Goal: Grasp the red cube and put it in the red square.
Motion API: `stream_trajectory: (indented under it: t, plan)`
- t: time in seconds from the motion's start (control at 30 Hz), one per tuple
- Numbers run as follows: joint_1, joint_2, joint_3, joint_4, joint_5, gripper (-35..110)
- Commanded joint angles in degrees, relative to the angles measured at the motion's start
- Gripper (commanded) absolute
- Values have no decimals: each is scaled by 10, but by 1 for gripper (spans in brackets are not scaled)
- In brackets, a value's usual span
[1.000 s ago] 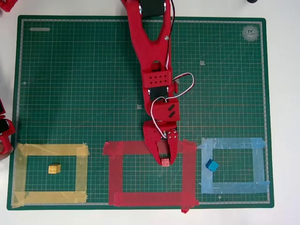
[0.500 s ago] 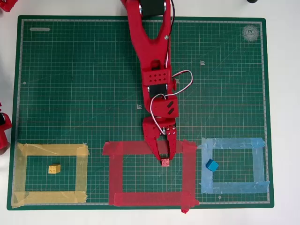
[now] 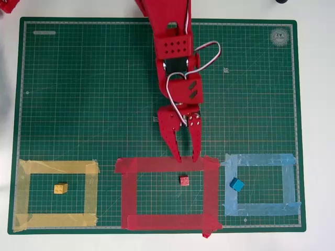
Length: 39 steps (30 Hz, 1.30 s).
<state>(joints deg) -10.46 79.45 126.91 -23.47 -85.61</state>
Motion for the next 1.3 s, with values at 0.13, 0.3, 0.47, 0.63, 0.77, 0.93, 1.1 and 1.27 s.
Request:
stream_trajectory:
  t: [0.13, 0.3, 0.47, 0.63, 0.77, 0.93, 1.1, 1.27]
  plan:
    - [2, 356, 333, -13, -9, 8]
    - [22, 506, 460, 31, -9, -1]
    - [40, 638, 534, 129, -5, -1]
    - [66, 738, 537, 321, -5, -1]
    - [75, 811, 540, 474, -8, -1]
    - [69, 882, 541, 606, -10, -1]
    - [69, 917, 541, 677, -10, -1]
    - [69, 974, 541, 781, -10, -1]
